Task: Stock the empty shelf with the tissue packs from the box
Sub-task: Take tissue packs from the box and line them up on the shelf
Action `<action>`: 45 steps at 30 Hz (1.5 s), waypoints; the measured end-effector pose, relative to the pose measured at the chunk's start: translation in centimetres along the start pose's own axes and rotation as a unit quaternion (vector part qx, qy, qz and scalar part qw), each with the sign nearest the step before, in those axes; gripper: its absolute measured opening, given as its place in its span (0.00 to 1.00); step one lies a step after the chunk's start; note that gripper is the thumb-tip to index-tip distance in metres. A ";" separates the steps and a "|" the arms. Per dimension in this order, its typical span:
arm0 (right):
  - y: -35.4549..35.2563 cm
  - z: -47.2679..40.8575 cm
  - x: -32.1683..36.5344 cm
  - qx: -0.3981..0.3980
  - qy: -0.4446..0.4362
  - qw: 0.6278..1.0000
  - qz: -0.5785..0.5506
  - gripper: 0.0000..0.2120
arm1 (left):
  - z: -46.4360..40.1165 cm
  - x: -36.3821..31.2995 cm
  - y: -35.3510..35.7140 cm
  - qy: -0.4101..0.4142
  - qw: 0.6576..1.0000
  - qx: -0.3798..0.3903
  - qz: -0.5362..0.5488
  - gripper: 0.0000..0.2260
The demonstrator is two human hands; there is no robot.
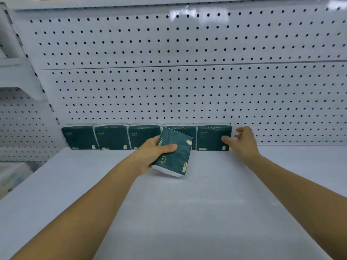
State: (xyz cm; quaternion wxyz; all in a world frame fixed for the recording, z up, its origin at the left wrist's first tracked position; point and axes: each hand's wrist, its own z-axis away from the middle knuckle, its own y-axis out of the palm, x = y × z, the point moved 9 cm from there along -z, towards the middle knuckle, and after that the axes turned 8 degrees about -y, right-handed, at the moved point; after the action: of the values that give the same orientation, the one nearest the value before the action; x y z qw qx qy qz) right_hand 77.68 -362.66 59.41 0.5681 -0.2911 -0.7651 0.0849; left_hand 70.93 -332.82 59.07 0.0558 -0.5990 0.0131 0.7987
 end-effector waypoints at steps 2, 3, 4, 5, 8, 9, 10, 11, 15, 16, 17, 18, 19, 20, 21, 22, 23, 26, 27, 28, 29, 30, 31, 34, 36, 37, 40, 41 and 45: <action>-1.9 1.3 2.6 -0.053 -0.051 0.997 -0.016 0.25 | 0.9 -0.8 1.0 0.014 0.999 0.022 -0.031 0.19; -2.2 2.2 4.5 -0.038 -0.085 0.995 -0.047 0.22 | 1.3 -1.2 1.7 0.022 0.998 0.034 -0.057 0.19; -1.8 3.1 6.6 0.013 -0.116 0.990 -0.083 0.20 | 1.8 -1.7 2.6 0.029 0.995 0.045 -0.089 0.20; -0.8 4.0 8.3 0.093 -0.137 0.981 -0.103 0.19 | 2.2 -2.1 3.7 0.037 0.990 0.055 -0.127 0.20; 1.6 7.0 10.9 0.306 -0.136 0.937 -0.097 0.16 | 3.0 -3.4 7.3 0.066 0.969 0.061 -0.231 0.25; 1.4 7.5 10.8 0.333 -0.133 0.929 -0.094 0.14 | 3.2 -3.7 8.2 0.073 0.964 0.054 -0.250 0.28; 0.9 7.7 10.6 0.340 -0.134 0.926 -0.093 0.12 | 3.3 -4.0 9.0 0.080 0.961 0.048 -0.262 0.30; 0.2 7.5 10.1 0.337 -0.132 0.927 -0.094 0.11 | 3.3 -4.1 9.6 0.087 0.957 0.047 -0.272 0.31; -3.6 6.0 5.8 0.282 -0.088 0.947 -0.125 0.12 | 2.9 -4.0 11.2 0.112 0.947 0.057 -0.296 0.26; -4.6 5.5 4.3 0.265 -0.077 0.953 -0.122 0.10 | 2.6 -3.9 11.2 0.118 0.946 0.051 -0.298 0.24; -5.6 4.9 2.7 0.246 -0.064 0.960 -0.120 0.09 | 2.2 -3.8 11.0 0.125 0.944 0.039 -0.303 0.22; -6.7 4.4 1.1 0.226 -0.053 0.965 -0.121 0.08 | 1.8 -3.8 10.8 0.137 0.940 0.018 -0.312 0.20; -7.7 3.7 -0.4 0.201 -0.040 0.971 -0.125 0.08 | 1.4 -4.0 10.5 0.157 0.930 -0.017 -0.332 0.20; -8.7 3.1 -1.7 0.174 -0.030 0.976 -0.127 0.08 | 1.0 -4.3 10.1 0.186 0.910 -0.067 -0.364 0.20; -9.6 2.5 -2.8 0.143 -0.019 0.982 -0.126 0.08 | 0.6 -4.8 9.8 0.219 0.882 -0.120 -0.401 0.22; -10.4 1.8 -3.7 0.112 -0.008 0.986 -0.127 0.08 | 0.4 -5.3 9.7 0.253 0.849 -0.163 -0.434 0.26; -10.9 1.2 -4.4 0.085 0.000 0.988 -0.130 0.08 | 0.2 -5.8 10.0 0.284 0.817 -0.193 -0.464 0.29; -11.2 -0.6 -5.3 0.039 -0.001 0.991 -0.125 0.08 | -1.8 -6.1 11.8 0.327 0.711 -0.223 -0.581 0.37; -11.0 -1.2 -5.5 0.032 -0.004 0.992 -0.125 0.08 | -2.7 -5.9 12.3 0.326 0.680 -0.227 -0.616 0.39; -10.7 -1.6 -5.5 0.029 -0.006 0.992 -0.126 0.08 | -3.6 -5.7 12.6 0.321 0.655 -0.231 -0.644 0.40; -10.4 -2.1 -5.5 0.025 -0.010 0.992 -0.125 0.08 | -4.4 -5.4 12.8 0.316 0.635 -0.233 -0.665 0.41; -10.1 -2.5 -5.5 0.021 -0.017 0.992 -0.122 0.08 | -5.0 -5.2 13.1 0.319 0.618 -0.237 -0.678 0.42; -9.9 -2.9 -5.5 0.018 -0.026 0.993 -0.115 0.08 | -5.4 -5.1 13.4 0.329 0.603 -0.242 -0.685 0.44; -9.2 -3.6 -5.2 0.005 -0.040 0.994 -0.101 0.10 | -6.0 -4.9 13.9 0.370 0.578 -0.255 -0.682 0.46; -9.0 -3.9 -5.4 -0.013 -0.035 0.996 -0.085 0.14 | -6.2 -4.9 14.1 0.392 0.578 -0.258 -0.668 0.47; -8.9 -4.0 -5.6 -0.022 -0.031 0.996 -0.078 0.15 | -6.2 -4.9 14.2 0.400 0.577 -0.259 -0.664 0.47; -8.6 -4.0 -5.5 -0.031 -0.039 0.996 -0.073 0.16 | -6.5 -4.7 14.4 0.407 0.569 -0.263 -0.665 0.46; -8.5 -4.0 -5.4 -0.029 -0.044 0.996 -0.069 0.15 | -6.6 -4.7 14.4 0.404 0.567 -0.266 -0.667 0.45; -8.3 -4.1 -5.3 -0.026 -0.051 0.997 -0.060 0.15 | -7.0 -4.5 14.2 0.395 0.559 -0.277 -0.674 0.43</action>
State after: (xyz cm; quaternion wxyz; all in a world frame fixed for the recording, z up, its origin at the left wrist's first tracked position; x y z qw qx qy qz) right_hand 79.51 -373.13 60.32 0.5249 -0.2549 -0.8109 0.0455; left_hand 77.36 -347.90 60.77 0.3984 -0.6745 -0.5961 0.1759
